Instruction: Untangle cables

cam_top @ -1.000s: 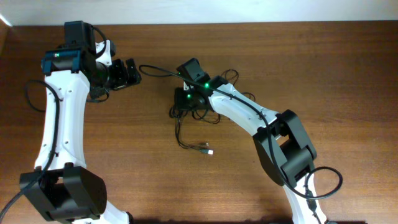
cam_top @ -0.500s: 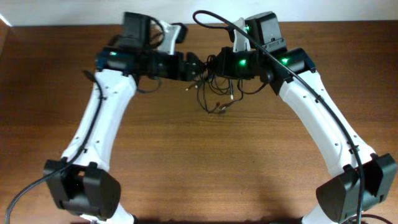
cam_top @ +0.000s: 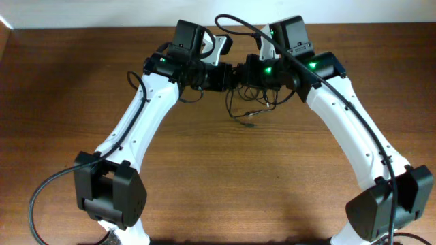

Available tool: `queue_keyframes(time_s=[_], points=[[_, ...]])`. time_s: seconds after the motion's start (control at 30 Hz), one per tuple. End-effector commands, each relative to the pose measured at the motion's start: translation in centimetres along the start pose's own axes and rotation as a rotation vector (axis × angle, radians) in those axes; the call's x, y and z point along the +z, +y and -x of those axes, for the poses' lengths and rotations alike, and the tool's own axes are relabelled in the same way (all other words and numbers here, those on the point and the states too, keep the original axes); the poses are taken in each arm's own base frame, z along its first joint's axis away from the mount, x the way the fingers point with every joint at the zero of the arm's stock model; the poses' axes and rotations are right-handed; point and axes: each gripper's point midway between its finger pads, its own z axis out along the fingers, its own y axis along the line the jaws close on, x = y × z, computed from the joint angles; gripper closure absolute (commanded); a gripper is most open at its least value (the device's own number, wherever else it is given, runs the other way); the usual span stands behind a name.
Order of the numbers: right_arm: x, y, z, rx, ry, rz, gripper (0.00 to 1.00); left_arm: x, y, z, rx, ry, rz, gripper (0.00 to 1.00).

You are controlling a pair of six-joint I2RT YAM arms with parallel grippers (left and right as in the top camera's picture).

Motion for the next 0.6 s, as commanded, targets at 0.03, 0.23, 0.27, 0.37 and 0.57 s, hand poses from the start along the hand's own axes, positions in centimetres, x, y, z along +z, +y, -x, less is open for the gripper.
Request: queue_keyframes(time_s=[0.03,0.23,0.27,0.37,0.57], points=[[-2.6,-8.0,-0.5,0.166,-0.030,-0.363,0.96,-3.3,2.5,2.1,-0.021,-0.094,0.067,1.00],[-5.8,-13.6,-1.9,0.197,0.087,-0.440,0.96,-10.1,2.4,3.7,-0.008,-0.234,0.174,1.00],[-6.8,-15.1,-2.4,0.205,0.116,-0.464,0.96,-11.2,4.5,3.6,-0.048,-0.241,0.223,1.00],[-10.0,-19.0,-3.8,0.237,0.193,-0.512,0.90,-13.2,8.1,3.7,-0.112,-0.266,0.314,1.00],[-9.3,-14.2,-2.7,0.108,0.199,-0.083,0.40,-12.7,6.1,3.4,-0.109,-0.243,0.179,1.00]])
